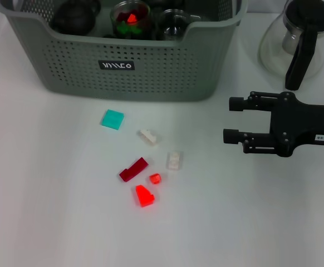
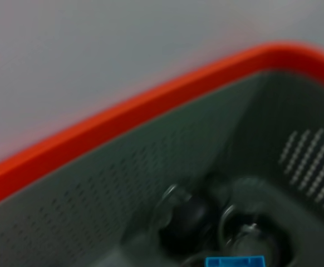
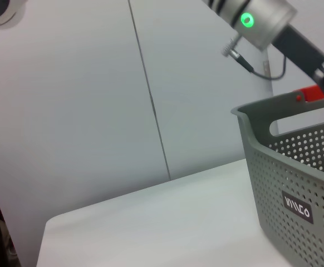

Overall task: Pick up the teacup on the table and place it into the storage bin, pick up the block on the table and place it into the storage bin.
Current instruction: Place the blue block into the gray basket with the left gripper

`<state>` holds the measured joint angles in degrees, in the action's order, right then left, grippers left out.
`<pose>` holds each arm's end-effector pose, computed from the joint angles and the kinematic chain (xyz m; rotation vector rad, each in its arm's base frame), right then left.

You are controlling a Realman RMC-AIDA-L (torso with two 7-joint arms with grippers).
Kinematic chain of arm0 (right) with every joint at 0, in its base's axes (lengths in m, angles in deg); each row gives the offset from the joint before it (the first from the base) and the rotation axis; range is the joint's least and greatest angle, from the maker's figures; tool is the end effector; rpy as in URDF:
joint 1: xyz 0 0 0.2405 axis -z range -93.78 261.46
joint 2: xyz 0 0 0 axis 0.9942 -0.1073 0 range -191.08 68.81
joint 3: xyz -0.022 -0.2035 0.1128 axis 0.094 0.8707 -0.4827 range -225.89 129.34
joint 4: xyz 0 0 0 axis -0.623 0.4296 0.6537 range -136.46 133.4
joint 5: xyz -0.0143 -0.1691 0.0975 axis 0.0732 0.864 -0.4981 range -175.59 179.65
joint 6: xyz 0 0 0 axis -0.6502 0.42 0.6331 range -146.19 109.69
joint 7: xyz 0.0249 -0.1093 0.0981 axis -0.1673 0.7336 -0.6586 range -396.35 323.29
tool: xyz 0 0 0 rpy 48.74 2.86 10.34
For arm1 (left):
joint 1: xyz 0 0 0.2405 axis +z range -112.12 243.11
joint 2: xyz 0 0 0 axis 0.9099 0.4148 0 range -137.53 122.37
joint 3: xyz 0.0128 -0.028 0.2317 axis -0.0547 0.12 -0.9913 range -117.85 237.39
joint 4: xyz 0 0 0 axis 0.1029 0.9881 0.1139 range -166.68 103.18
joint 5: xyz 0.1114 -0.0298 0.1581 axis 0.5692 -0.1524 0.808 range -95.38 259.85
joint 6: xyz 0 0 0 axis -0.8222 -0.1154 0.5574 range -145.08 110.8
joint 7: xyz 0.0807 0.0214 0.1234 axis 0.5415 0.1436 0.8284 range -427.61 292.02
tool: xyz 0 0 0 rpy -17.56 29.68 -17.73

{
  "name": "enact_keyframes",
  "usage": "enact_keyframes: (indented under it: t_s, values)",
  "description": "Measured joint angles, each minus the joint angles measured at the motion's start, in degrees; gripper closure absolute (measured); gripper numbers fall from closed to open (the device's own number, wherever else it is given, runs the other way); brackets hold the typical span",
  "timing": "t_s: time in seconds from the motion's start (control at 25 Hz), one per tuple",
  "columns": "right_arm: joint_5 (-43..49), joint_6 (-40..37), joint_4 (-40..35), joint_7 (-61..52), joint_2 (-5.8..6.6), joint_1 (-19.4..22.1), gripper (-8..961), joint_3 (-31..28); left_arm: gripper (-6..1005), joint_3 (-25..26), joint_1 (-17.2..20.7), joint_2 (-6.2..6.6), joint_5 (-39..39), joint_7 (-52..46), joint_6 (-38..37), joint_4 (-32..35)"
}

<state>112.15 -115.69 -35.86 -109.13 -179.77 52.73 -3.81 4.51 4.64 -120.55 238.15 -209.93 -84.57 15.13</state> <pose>0.2117 0.2904 -0.0043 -2.8892 0.4257 0.8614 -0.1265 0.4592 0.0553 -2.3258 -0.8561 0.1733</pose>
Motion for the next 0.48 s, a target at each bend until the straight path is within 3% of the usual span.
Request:
enact_keyframes:
  t_s: [0.08,0.2,0.48]
  values:
    - [-0.01,0.03,0.00,0.00,-0.05,0.00,192,0.00,584,-0.01,-1.01,-1.45,3.88,-0.67,1.65,-1.11]
    - [0.00,0.09,0.00,0.00,-0.09,0.00,192,0.00,570,-0.01,-1.62,-2.56,6.09,-1.20,2.86,-1.81]
    - [0.00,-0.05,0.01,0.00,-0.11,-0.08,192,0.00,536,0.72,-0.55,-2.56,4.77,-2.06,0.54,1.65]
